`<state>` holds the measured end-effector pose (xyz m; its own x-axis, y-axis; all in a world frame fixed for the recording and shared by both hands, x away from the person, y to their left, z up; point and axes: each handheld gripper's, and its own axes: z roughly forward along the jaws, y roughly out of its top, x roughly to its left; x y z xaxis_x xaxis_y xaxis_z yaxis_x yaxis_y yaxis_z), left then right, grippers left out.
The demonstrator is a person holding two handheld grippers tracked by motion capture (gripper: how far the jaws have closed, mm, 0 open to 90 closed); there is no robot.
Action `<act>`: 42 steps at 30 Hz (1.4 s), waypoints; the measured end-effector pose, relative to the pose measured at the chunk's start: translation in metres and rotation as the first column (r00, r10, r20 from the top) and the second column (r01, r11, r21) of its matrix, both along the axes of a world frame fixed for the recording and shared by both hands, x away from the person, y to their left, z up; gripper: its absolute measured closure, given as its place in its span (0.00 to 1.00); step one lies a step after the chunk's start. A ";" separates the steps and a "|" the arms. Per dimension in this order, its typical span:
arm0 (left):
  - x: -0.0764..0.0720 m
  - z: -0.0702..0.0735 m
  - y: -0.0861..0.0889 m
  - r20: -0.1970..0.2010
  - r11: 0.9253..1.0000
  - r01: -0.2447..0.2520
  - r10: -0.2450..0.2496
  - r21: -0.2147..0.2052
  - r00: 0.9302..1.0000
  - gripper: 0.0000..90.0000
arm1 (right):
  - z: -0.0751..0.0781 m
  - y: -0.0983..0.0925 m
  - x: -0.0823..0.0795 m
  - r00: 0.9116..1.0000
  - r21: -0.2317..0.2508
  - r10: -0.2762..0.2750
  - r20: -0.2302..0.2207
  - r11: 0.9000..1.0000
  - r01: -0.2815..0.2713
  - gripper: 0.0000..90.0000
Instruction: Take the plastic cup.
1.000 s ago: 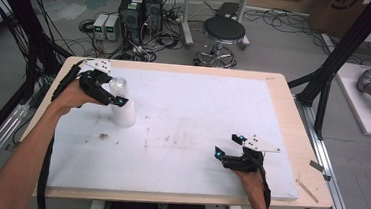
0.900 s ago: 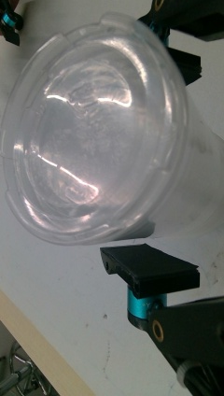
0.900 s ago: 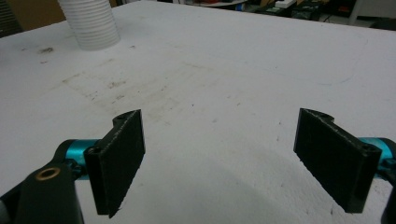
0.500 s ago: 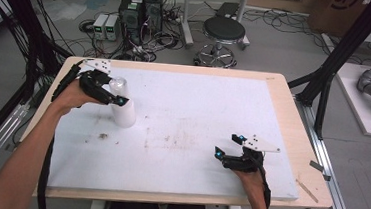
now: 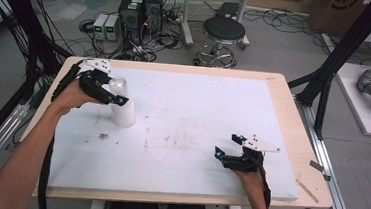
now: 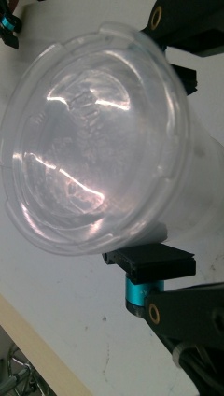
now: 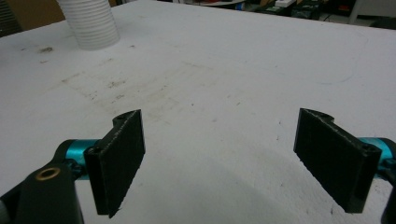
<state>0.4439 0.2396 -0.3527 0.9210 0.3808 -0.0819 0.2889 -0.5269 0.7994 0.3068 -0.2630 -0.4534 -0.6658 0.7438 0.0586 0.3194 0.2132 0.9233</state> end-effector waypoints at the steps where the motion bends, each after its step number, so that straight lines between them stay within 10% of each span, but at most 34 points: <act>1: 0.000 0.001 0.000 0.000 1.000 -0.003 0.003 -0.003 1.000 0.36 | 0.000 0.000 0.000 1.000 0.000 0.001 0.000 1.000 -0.001 0.18; 28: -0.016 0.111 0.005 0.115 1.000 -0.014 0.016 -0.016 0.993 0.37 | 0.000 0.001 0.000 1.000 -0.002 0.001 -0.004 1.000 -0.001 0.18; 42: -0.032 0.120 -0.005 0.127 0.999 0.022 -0.019 -0.026 0.992 0.38 | 0.000 0.001 0.000 1.000 0.001 -0.001 -0.013 1.000 0.001 0.18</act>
